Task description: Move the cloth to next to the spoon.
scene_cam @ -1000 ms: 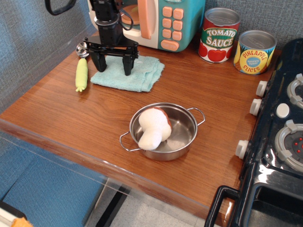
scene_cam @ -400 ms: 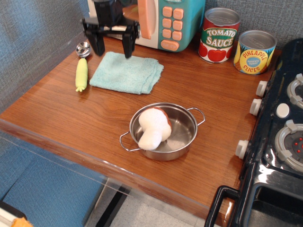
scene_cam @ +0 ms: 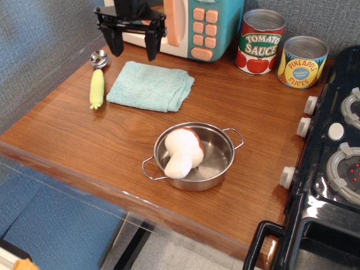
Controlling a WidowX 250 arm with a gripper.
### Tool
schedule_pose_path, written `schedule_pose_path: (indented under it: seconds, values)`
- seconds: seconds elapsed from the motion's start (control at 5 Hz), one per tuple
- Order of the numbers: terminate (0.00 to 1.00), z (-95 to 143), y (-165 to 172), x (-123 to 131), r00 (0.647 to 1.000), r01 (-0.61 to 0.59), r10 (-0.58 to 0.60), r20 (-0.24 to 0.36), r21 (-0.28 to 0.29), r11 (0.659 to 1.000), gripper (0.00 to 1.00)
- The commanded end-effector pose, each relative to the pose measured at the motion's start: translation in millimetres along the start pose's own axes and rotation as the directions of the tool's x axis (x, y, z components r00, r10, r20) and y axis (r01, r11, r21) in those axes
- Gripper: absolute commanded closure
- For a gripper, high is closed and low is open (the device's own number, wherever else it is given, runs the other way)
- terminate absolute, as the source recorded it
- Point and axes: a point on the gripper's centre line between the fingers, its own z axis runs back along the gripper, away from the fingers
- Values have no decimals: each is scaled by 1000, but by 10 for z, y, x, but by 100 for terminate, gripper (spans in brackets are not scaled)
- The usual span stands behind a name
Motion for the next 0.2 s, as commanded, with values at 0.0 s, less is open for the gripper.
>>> schedule_pose_path:
  seconds: [0.0]
  values:
    - [100,290,7,73,997,6,-6,76,8,1000,0]
